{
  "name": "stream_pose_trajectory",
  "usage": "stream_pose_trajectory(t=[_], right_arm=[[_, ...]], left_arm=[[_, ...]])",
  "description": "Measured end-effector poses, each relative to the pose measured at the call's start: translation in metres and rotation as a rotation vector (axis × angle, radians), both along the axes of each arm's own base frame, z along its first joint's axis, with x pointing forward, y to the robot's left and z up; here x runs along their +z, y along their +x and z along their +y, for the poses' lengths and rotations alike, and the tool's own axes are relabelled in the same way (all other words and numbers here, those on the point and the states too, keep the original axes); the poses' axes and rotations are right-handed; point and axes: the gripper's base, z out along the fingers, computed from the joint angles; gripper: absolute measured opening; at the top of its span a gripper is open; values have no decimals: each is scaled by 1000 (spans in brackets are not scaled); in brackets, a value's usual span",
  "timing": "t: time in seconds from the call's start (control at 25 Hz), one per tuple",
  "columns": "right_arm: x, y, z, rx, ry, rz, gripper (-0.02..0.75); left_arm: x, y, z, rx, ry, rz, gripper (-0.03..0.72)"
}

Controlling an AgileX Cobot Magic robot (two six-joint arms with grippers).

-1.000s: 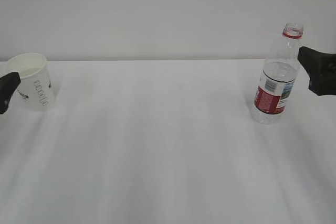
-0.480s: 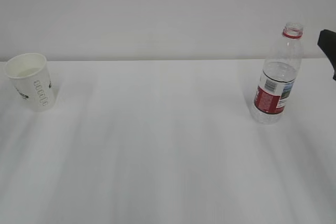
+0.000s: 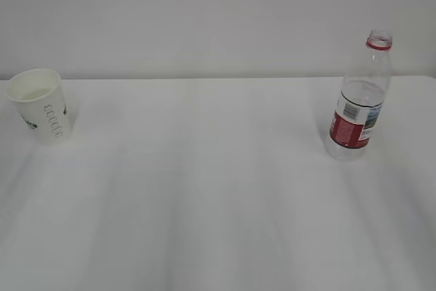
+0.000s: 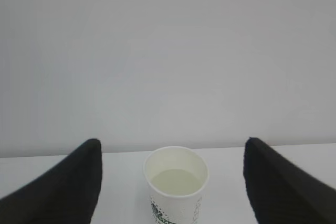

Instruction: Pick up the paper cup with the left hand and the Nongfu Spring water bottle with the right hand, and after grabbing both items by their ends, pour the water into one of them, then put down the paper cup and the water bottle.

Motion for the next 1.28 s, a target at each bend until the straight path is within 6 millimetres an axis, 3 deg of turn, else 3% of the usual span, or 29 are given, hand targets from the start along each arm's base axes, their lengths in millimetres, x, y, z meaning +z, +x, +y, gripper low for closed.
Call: stream_pose_trajectory(t=[0.56, 0.92, 1.28], right_arm=[[7, -33, -5, -7, -4, 20, 587], [7, -47, -7, -10, -8, 47, 588], [16, -63, -10, -17, -14, 100, 587]], left_arm=[[24, -50, 2, 76, -13, -28, 594], [51, -78, 4, 131, -7, -59, 590], [53, -107, 4, 158, -4, -7, 587]])
